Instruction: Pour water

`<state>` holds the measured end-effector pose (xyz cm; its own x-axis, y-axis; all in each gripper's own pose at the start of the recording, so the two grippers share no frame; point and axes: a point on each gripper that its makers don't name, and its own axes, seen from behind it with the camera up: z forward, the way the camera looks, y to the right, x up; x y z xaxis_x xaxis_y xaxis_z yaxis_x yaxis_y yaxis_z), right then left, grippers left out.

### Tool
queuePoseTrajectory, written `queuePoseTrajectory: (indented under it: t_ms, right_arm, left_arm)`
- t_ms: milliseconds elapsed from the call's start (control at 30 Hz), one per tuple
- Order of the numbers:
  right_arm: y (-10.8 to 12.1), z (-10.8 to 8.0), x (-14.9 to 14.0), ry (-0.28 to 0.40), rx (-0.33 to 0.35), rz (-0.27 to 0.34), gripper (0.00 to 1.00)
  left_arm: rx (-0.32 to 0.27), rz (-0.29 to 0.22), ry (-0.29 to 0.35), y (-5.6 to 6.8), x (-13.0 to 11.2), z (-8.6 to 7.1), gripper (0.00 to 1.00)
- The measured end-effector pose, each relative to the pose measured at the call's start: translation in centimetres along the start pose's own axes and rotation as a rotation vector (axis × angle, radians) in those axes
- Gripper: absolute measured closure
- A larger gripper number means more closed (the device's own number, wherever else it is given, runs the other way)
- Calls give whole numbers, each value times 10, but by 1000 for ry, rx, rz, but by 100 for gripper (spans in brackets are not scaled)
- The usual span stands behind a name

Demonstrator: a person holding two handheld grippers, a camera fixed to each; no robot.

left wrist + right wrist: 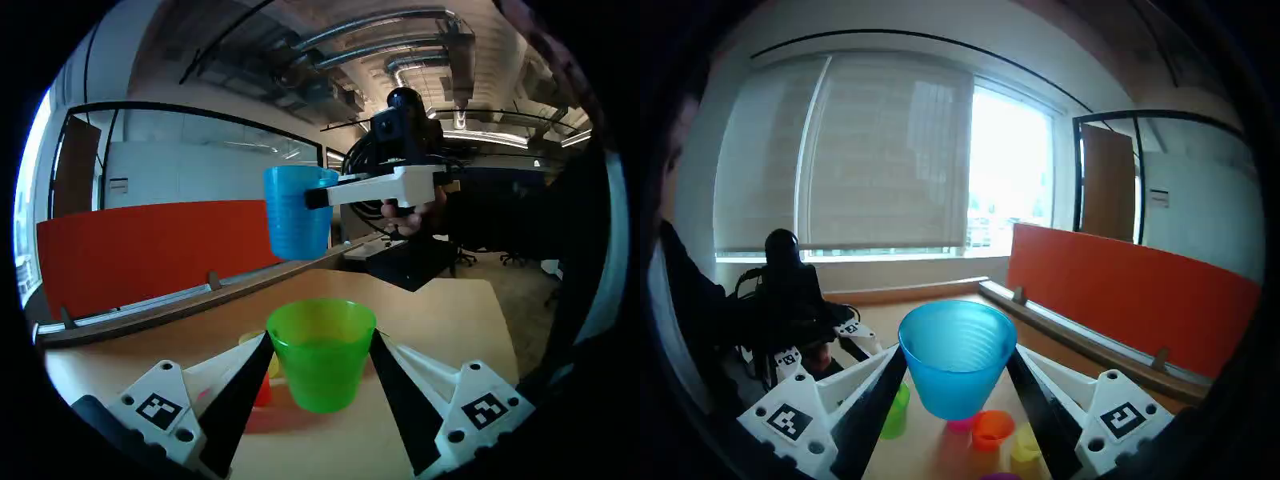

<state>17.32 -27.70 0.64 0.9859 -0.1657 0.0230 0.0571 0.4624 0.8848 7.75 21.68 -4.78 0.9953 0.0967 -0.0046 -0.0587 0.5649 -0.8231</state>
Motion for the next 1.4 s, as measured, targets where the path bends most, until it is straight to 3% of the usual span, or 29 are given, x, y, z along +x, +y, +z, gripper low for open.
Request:
queuePoseTrajectory:
  t_ms: [267,800,1400]
  right_arm:
    - [3,-7,-6,4,-7,46,11]
    - [6,-26,-40,-44,-27,53,11]
    - [1,-42,-82,-125,-16,31,11]
  left_arm:
    - [13,-8,-17,-6,-4,-1,15]
    - [45,-22,-58,-19,-13,-3,15]
    - [34,-11,-179,-16,-44,-4,15]
